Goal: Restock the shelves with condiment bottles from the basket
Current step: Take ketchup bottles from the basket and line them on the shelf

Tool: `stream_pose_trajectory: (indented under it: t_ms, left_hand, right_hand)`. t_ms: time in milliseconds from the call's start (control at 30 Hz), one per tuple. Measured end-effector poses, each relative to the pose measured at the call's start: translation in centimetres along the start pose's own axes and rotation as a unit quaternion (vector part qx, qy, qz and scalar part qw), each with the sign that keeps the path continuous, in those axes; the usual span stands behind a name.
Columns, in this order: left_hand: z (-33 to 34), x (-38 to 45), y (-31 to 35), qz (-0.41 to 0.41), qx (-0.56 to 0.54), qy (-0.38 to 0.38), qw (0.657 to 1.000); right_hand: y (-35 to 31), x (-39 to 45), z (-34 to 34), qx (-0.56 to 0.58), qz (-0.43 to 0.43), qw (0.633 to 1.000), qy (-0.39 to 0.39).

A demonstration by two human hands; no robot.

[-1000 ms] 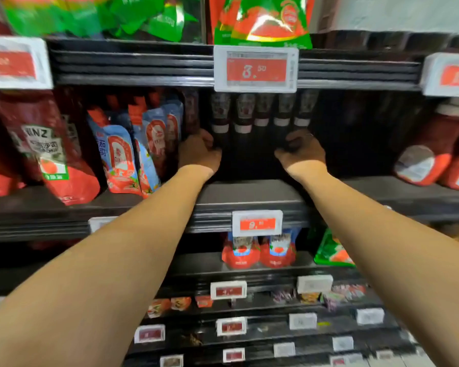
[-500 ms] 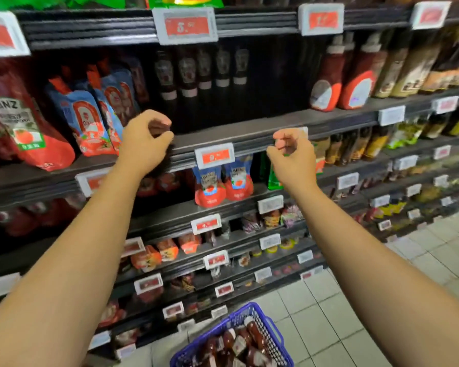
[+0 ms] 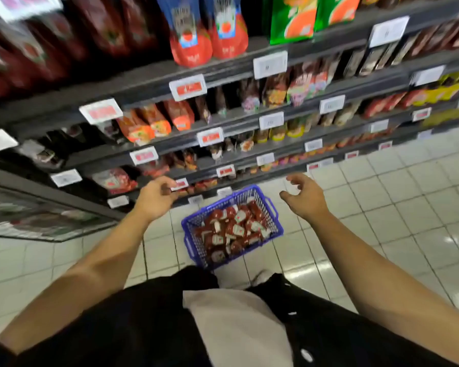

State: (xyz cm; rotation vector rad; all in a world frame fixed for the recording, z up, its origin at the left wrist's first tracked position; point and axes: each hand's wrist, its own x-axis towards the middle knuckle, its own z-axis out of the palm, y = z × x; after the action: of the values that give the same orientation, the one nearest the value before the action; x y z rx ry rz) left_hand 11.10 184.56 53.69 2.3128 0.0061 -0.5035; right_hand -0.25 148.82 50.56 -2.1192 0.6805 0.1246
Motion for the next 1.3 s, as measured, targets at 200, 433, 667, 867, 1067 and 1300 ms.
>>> stream_pose_trajectory:
  t_ms: [200, 433, 667, 867, 1067, 1300]
  left_hand:
    - [7.1, -0.6, -7.0, -0.124, 0.04, -0.087, 0.988]
    - [15.0, 2.7, -16.7, -0.246, 0.071, -0.191, 0.948]
    - [25.4, 10.7, -29.5, -0.299, 0.106, -0.235, 0.919]
    - [32.9, 21.9, -39.2, -0.107, 0.169, -0.24, 0.95]
    - [36.8, 27.9, -46.0, -0.008, 0.365, -0.308, 0.879]
    - [35.0, 28.0, -45.5, 0.015, 0.268, -0.309, 0.913]
  right_hand:
    - [5.4, -4.0, 5.3, 0.02, 0.105, 0.994, -0.037]
    - [10.9, -4.2, 15.9, -0.001, 0.217, 0.971, -0.099]
    - [18.0, 3.1, 30.8, -0.061, 0.215, 0.953, -0.203]
    - [25.4, 14.4, 44.5, -0.172, 0.146, 0.947, -0.228]
    - [31.5, 18.7, 53.7, -0.288, 0.091, 0.933, -0.194]
    - [31.3, 18.3, 50.6, -0.124, 0.041, 0.982, -0.139]
